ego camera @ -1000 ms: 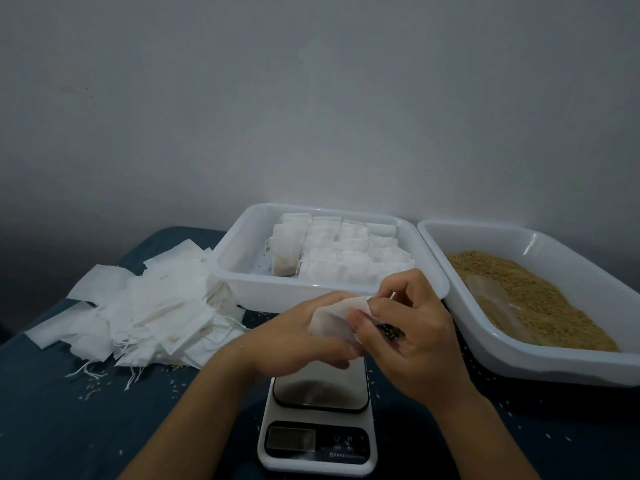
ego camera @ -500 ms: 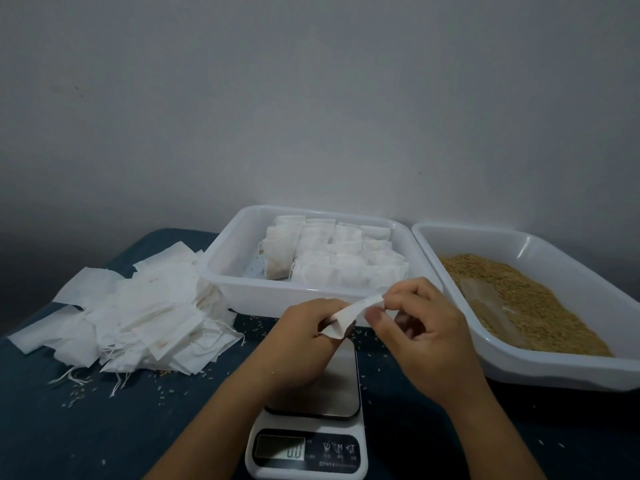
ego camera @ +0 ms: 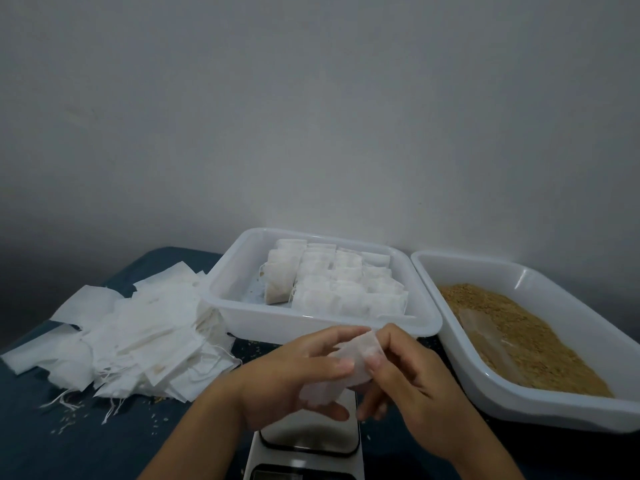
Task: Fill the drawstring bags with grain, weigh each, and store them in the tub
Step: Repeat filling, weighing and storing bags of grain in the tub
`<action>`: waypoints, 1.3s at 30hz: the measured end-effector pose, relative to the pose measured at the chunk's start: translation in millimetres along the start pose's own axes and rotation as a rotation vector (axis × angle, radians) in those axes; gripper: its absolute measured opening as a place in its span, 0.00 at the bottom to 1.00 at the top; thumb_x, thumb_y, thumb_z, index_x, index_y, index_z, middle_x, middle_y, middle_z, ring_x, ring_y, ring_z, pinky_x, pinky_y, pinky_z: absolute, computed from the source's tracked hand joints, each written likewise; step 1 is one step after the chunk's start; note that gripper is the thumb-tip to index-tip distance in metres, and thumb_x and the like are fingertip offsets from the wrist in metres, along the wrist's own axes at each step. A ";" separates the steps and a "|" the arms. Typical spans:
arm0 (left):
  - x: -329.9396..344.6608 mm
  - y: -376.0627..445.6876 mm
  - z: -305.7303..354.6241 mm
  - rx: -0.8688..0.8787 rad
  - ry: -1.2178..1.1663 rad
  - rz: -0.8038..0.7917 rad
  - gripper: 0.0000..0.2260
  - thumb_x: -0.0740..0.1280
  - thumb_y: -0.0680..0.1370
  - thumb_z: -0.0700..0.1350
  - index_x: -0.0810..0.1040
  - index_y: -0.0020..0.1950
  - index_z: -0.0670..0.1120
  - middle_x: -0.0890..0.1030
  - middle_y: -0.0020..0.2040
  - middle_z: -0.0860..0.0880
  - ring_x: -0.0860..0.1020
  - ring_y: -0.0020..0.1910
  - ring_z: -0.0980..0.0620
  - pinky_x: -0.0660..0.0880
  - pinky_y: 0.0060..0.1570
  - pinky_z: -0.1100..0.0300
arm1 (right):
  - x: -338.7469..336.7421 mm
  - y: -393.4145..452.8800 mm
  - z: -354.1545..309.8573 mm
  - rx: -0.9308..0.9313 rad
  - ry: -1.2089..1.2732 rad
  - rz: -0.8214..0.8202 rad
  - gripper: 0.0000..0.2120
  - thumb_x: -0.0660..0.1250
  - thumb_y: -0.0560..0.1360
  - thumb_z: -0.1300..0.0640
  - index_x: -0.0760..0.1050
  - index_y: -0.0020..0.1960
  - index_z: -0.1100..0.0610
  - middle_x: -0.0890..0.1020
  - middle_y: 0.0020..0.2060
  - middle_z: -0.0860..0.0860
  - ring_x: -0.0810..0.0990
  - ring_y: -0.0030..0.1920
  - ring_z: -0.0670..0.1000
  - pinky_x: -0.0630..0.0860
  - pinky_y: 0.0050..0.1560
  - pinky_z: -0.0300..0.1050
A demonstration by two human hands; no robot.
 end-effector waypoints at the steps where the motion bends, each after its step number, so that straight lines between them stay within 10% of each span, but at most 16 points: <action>1: 5.9 0.5 2.6 0.017 0.060 -0.048 0.22 0.70 0.80 0.50 0.74 0.73 0.47 0.80 0.60 0.41 0.78 0.58 0.43 0.77 0.51 0.53 | 2.2 0.9 -3.3 -0.002 -0.021 -0.030 0.13 0.63 0.84 0.39 0.79 0.56 0.46 0.87 0.43 0.54 0.87 0.38 0.56 0.80 0.36 0.44; 8: 16.8 0.8 -1.3 0.029 0.171 -0.217 0.15 0.66 0.83 0.36 0.75 0.69 0.45 0.79 0.57 0.41 0.78 0.57 0.46 0.77 0.51 0.57 | 10.6 -2.1 -7.2 0.128 -0.058 -0.227 0.13 0.60 0.85 0.43 0.76 0.49 0.50 0.86 0.41 0.53 0.85 0.39 0.51 0.81 0.38 0.50; 29: 2.2 4.8 -16.3 -0.018 0.291 0.018 0.10 0.74 0.76 0.47 0.82 0.55 0.47 0.80 0.46 0.50 0.79 0.46 0.53 0.77 0.50 0.54 | -2.2 1.1 -37.8 0.000 -0.414 -0.261 0.09 0.64 0.85 0.49 0.77 0.63 0.39 0.85 0.44 0.36 0.87 0.34 0.48 0.78 0.38 0.34; 34: -13.5 8.6 -18.0 0.039 0.409 0.197 0.09 0.78 0.72 0.54 0.81 0.49 0.60 0.82 0.42 0.56 0.80 0.42 0.57 0.78 0.45 0.60 | -48.5 7.2 -44.3 -0.036 -0.402 0.089 0.14 0.65 0.79 0.37 0.75 0.65 0.34 0.85 0.55 0.37 0.87 0.35 0.46 0.80 0.35 0.39; 39: -26.1 10.1 -15.4 0.124 0.688 0.360 0.13 0.76 0.74 0.58 0.77 0.55 0.66 0.83 0.48 0.61 0.82 0.45 0.60 0.74 0.43 0.70 | -180.9 5.7 32.4 0.386 -0.688 0.629 0.13 0.69 0.81 0.47 0.78 0.64 0.47 0.84 0.55 0.43 0.84 0.55 0.51 0.79 0.54 0.52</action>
Point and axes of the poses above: each hand's wrist, its own y-axis towards the middle knuckle, its own x-axis out of the palm, z = x × y, the point moved 8 cm from there along y, towards the middle knuckle
